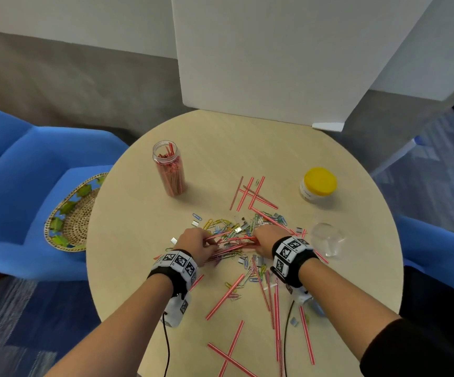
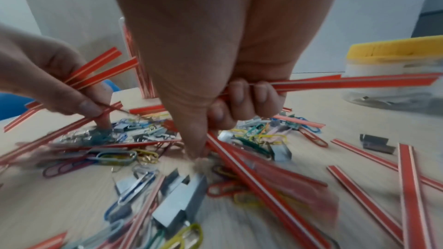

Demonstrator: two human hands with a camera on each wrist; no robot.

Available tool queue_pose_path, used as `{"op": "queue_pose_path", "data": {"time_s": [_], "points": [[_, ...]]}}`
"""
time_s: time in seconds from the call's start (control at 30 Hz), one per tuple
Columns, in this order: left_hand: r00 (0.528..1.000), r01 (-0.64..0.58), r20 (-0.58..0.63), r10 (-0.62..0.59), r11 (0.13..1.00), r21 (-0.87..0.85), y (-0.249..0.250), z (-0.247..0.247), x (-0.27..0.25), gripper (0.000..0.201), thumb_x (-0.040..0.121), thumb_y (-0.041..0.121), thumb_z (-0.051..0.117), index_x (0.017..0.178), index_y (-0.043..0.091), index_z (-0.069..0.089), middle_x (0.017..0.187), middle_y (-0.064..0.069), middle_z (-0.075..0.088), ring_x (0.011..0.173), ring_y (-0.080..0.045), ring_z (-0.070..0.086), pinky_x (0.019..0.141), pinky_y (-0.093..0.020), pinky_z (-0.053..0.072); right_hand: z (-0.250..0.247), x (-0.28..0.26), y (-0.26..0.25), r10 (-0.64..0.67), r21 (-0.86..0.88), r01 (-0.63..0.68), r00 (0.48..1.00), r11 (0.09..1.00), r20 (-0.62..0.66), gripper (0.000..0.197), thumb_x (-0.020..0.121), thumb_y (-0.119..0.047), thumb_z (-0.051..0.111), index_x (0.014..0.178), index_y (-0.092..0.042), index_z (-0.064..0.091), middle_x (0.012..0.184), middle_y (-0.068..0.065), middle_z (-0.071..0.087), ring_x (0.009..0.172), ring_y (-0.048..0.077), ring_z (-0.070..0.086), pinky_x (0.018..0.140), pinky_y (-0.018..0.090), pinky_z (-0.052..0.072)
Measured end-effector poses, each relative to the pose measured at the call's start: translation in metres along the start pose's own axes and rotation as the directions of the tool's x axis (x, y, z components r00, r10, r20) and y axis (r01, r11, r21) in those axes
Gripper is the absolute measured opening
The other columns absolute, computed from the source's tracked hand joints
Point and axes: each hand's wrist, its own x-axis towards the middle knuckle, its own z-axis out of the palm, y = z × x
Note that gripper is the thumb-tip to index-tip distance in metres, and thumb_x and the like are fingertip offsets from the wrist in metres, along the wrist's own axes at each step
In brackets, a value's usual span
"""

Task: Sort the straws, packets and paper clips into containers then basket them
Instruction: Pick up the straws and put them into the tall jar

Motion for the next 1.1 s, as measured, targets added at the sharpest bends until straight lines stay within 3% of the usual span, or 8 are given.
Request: {"op": "queue_pose_path", "data": {"time_s": [0.17,0.3,0.4,0.53,0.63,0.8,1.0,1.1], "points": [[0.999,-0.035,0.035,0.036,0.999,-0.018,-0.007,-0.007,-0.001,0.028,0.096,0.033,0.054,0.085,0.014,0.072,0.065,0.003,0.055,0.070,-0.021,0.057,0.063,-0.026,0.035,-0.004,-0.003,0.012,-0.006,0.283,0.014,1.000,0.959,-0.031,0.027,0.101,-0.028,0.050,0.094,-0.010,0.068,0.080,0.003,0.064,0.072,0.019,0.062,0.071,0.030,0.052],[0.997,-0.014,0.079,0.017,0.999,-0.034,-0.008,-0.017,-0.005,0.029,0.097,0.014,0.046,0.123,0.016,0.059,0.104,-0.012,0.067,0.097,-0.033,0.062,0.080,-0.032,0.046,-0.009,-0.007,0.018,-0.006,0.464,0.069,0.991,0.883,-0.136,0.028,0.104,-0.023,0.038,0.082,-0.020,0.056,0.079,0.003,0.061,0.073,0.022,0.059,0.070,0.033,0.047],[0.994,0.011,0.113,-0.003,0.997,-0.073,-0.012,-0.023,-0.011,0.009,0.096,0.010,0.045,0.102,0.016,0.041,0.085,-0.011,0.058,0.080,-0.033,0.059,0.066,-0.033,0.040,-0.010,-0.015,0.007,-0.039,0.552,0.134,0.983,0.823,-0.180,0.029,0.105,-0.025,0.034,0.091,-0.026,0.058,0.076,-0.001,0.064,0.064,0.017,0.058,0.066,0.033,0.051],[0.991,0.073,0.121,-0.057,0.989,-0.128,-0.023,-0.027,-0.024,0.010,0.091,0.025,0.042,0.087,0.017,0.039,0.074,-0.004,0.050,0.072,-0.026,0.048,0.064,-0.031,0.033,-0.003,-0.015,-0.026,-0.144,0.455,0.194,0.979,0.869,-0.143,0.027,0.104,-0.022,0.038,0.117,-0.023,0.062,0.096,-0.004,0.064,0.056,0.005,0.050,0.055,0.018,0.043],[0.994,0.100,0.051,-0.094,0.987,-0.126,-0.033,-0.023,-0.033,0.021,0.072,0.043,0.045,0.072,0.022,0.042,0.065,0.001,0.051,0.066,-0.024,0.050,0.060,-0.031,0.036,0.000,-0.008,-0.046,-0.130,0.223,0.162,0.980,0.961,-0.152,0.025,0.097,-0.026,0.054,0.120,-0.022,0.061,0.107,0.002,0.068,0.085,0.019,0.066,0.079,0.033,0.056],[0.992,0.125,-0.026,-0.123,0.987,0.100,-0.032,-0.004,-0.042,0.030,0.078,0.056,0.065,0.096,0.032,0.061,0.089,0.005,0.065,0.085,-0.021,0.063,0.071,-0.028,0.049,-0.004,0.002,-0.060,-0.122,-0.012,0.122,0.983,0.993,-0.139,0.015,0.095,-0.017,0.057,0.107,-0.014,0.064,0.100,0.007,0.069,0.095,0.029,0.067,0.084,0.040,0.056],[0.984,0.156,-0.110,-0.140,0.976,0.151,-0.030,0.015,-0.033,0.030,0.084,0.047,0.064,0.105,0.026,0.057,0.096,-0.001,0.068,0.092,-0.027,0.065,0.076,-0.033,0.052,-0.014,0.001,-0.041,-0.151,-0.019,0.150,0.975,0.989,-0.164,0.012,0.089,-0.018,0.068,0.100,-0.014,0.067,0.103,0.004,0.055,0.091,0.025,0.061,0.084,0.038,0.054],[0.981,0.157,-0.134,-0.139,0.979,0.133,-0.035,0.011,-0.031,0.040,0.084,0.052,0.065,0.111,0.027,0.050,0.097,-0.002,0.064,0.091,-0.027,0.064,0.074,-0.033,0.050,-0.017,-0.002,-0.027,-0.112,0.017,0.116,0.982,0.993,-0.151,0.009,0.090,-0.021,0.067,0.099,-0.020,0.065,0.098,0.000,0.061,0.088,0.022,0.062,0.081,0.033,0.054]]}}
